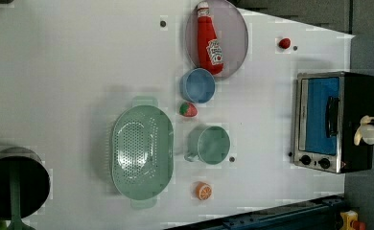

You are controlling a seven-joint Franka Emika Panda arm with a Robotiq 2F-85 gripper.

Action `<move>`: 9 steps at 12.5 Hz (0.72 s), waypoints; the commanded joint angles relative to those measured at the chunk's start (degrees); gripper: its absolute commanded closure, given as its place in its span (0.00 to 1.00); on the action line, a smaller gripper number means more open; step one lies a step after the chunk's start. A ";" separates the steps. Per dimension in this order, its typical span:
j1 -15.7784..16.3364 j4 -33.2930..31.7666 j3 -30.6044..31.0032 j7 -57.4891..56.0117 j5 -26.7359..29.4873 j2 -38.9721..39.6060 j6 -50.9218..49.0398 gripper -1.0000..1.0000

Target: Pick banana from table and place on oven.

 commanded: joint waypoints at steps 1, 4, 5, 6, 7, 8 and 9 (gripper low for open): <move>-1.53 4.13 -4.27 -11.16 -0.77 6.31 0.70 0.74; -1.68 11.44 -9.45 -22.85 -0.76 14.44 1.02 0.74; -1.73 13.91 -10.88 -26.82 -0.74 17.40 1.11 0.74; -1.77 15.98 -12.04 -30.79 -0.63 20.28 1.49 0.74; -1.88 17.45 -13.06 -33.85 -0.32 22.91 2.30 0.74; -2.07 18.24 -13.90 -35.52 0.86 25.18 3.49 0.74; -2.31 18.34 -14.68 -35.58 3.33 26.98 4.58 0.74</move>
